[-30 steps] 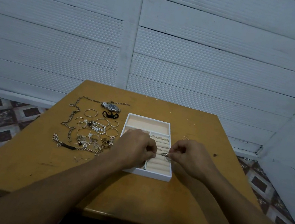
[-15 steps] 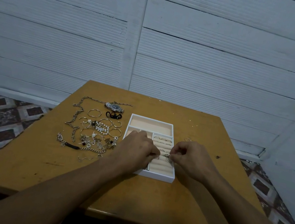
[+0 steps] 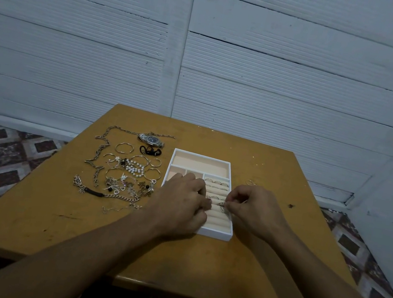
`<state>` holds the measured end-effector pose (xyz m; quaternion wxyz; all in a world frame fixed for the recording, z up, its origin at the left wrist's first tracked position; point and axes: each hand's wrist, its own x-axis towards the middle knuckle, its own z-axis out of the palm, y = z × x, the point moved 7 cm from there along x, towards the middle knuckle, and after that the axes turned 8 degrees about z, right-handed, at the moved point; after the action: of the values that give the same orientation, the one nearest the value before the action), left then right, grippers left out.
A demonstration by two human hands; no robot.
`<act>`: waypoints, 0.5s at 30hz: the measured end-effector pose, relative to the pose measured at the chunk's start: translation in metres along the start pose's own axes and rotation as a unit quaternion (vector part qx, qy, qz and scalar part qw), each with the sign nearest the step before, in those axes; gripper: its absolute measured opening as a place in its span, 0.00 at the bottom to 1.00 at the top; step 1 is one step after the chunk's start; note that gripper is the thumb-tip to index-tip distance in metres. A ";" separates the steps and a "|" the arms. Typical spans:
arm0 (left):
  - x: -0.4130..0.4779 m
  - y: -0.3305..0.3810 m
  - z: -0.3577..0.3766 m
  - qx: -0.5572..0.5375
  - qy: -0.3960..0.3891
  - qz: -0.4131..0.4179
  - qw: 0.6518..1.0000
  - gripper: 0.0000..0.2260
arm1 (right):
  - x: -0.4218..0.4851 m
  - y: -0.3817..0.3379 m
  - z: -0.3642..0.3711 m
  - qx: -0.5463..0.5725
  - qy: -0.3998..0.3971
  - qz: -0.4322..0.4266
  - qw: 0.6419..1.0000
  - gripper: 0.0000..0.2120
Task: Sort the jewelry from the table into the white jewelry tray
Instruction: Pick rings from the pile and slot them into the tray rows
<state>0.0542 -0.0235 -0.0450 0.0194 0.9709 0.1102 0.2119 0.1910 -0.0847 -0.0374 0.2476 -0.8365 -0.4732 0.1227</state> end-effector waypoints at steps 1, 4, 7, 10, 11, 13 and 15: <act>0.000 0.000 0.000 -0.001 0.004 -0.001 1.000 0.15 | 0.000 0.001 0.001 0.005 0.003 0.000 1.000 0.05; -0.001 -0.004 0.000 -0.019 0.021 -0.012 1.000 0.14 | -0.001 0.000 0.002 0.010 0.015 -0.013 1.000 0.03; -0.002 -0.009 -0.001 -0.039 0.026 -0.030 0.998 0.15 | -0.004 -0.001 0.004 0.006 0.028 -0.034 0.999 0.02; -0.003 -0.014 0.001 -0.047 0.018 -0.044 0.998 0.16 | -0.008 0.000 0.005 -0.013 0.049 -0.062 0.997 0.03; -0.004 -0.015 0.001 -0.047 0.015 -0.048 0.998 0.16 | -0.010 0.000 0.006 -0.019 0.052 -0.071 0.996 0.03; -0.004 -0.018 0.001 -0.045 0.017 -0.054 0.997 0.16 | -0.013 0.000 0.008 -0.038 0.056 -0.089 0.994 0.05; -0.005 -0.020 0.001 -0.044 0.021 -0.061 0.997 0.17 | -0.015 0.000 0.009 -0.055 0.069 -0.112 0.990 0.06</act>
<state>0.0459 -0.0056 -0.0497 0.0721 0.9559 0.1602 0.2353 0.1793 -0.0952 -0.0456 0.2455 -0.7971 -0.5516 0.0101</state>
